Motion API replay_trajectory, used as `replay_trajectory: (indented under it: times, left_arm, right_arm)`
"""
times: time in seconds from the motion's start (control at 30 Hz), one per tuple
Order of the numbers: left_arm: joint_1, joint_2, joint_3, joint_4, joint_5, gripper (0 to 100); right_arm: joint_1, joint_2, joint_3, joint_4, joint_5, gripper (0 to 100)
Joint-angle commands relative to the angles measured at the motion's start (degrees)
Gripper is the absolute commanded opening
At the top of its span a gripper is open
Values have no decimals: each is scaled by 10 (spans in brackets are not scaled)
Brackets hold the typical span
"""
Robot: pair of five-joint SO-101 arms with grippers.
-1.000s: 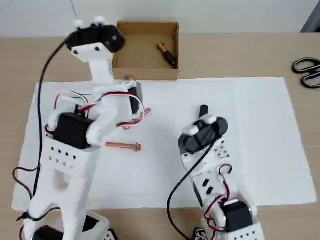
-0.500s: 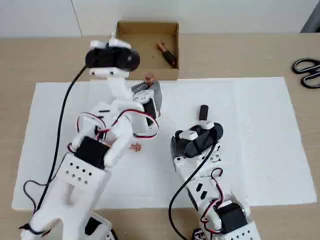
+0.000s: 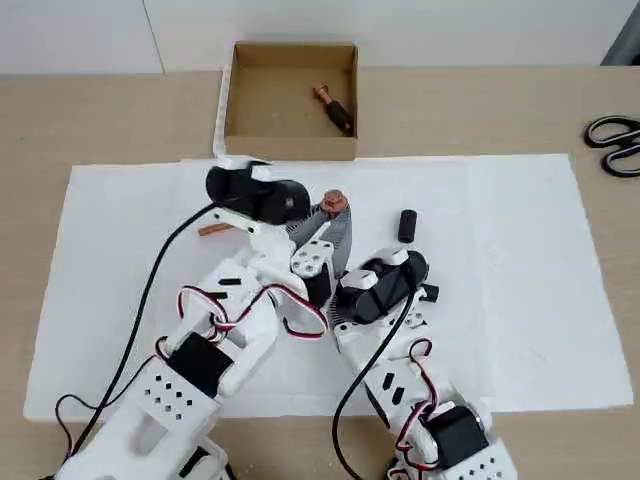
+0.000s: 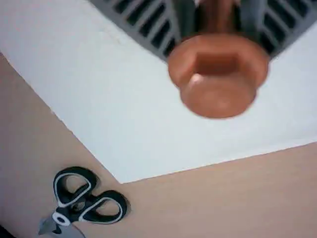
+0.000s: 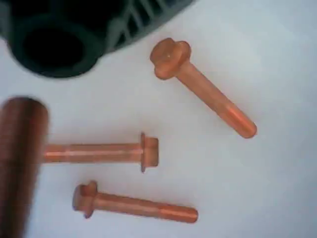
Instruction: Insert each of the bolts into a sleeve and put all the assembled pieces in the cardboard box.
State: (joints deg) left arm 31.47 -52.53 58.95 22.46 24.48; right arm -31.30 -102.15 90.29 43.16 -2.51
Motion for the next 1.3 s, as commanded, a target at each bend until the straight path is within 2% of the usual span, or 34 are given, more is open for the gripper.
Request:
replay_trajectory:
  times: [0.0,0.3,0.57,0.97,1.13,1.27]
  left_arm:
    - [2,-21,-20,47,22,6]
    - [3,-21,-23,62,24,6]
    - [3,-21,-26,59,55,6]
    - [4,-21,15,7,51,6]
    - [4,-21,15,11,51,6]
    - [17,-21,15,52,46,6]
  right_arm:
    - [-3,0,3,-15,-4,4]
    - [-3,-1,4,-15,-4,4]
    - [-3,-1,4,-15,-4,4]
    - [-3,-1,4,-15,-4,4]
    - [-3,-1,4,-15,-4,4]
    - [-3,-1,4,-15,-4,4]
